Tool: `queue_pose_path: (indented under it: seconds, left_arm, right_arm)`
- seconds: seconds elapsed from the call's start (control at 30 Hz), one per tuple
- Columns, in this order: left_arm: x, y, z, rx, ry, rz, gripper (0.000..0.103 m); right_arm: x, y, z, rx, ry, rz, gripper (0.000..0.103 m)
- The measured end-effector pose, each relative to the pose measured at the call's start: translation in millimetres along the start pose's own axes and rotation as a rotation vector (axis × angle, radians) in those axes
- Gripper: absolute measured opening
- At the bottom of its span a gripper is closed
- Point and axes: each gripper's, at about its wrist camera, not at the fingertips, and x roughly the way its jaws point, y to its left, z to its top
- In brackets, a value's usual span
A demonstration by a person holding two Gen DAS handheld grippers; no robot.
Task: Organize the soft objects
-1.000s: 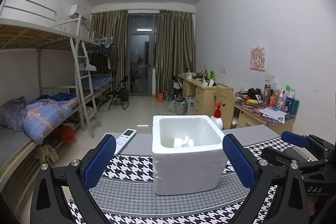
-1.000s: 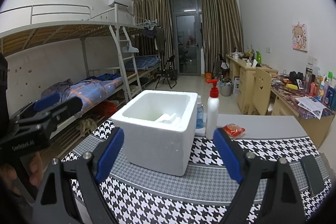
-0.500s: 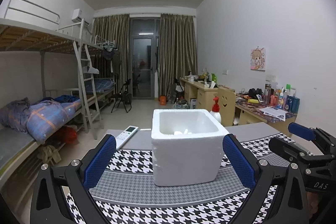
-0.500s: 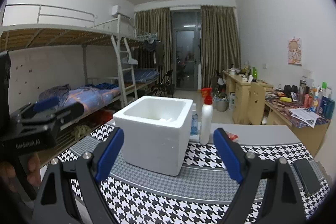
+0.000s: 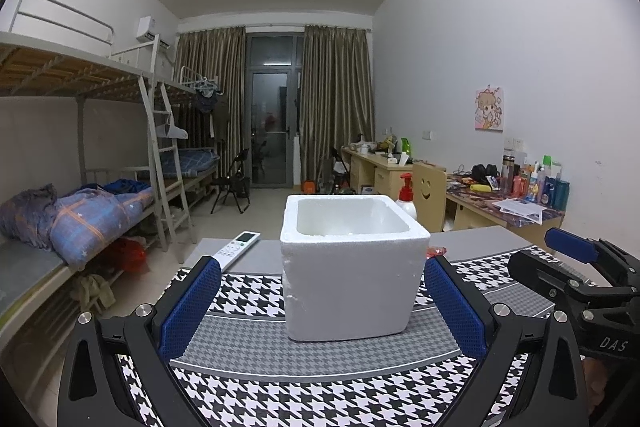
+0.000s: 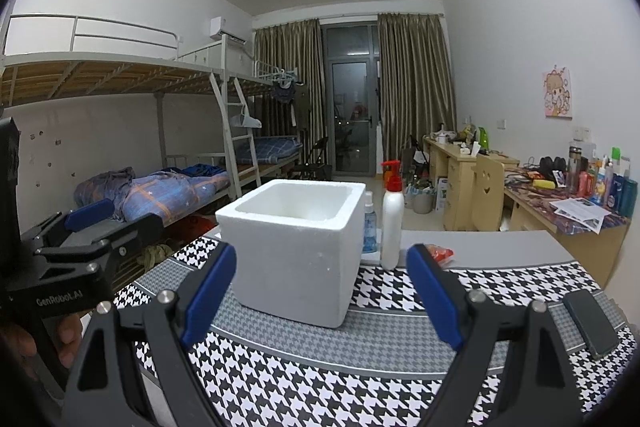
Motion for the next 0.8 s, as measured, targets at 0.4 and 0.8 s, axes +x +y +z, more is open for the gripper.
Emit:
queue_pose_path:
  seconds: [0.4,0.8]
  left_arm:
    - [-4,-5,-12,0.016,-0.028,0.003,0.102]
    - [-2,-5,-17,0.016,-0.009,-0.030,0.102]
  right_arm:
    - [-3,-11,-15,0.064,0.000,-0.033,0.090]
    - [-9,-11,-21,0.062,-0.007,-0.065,0.090]
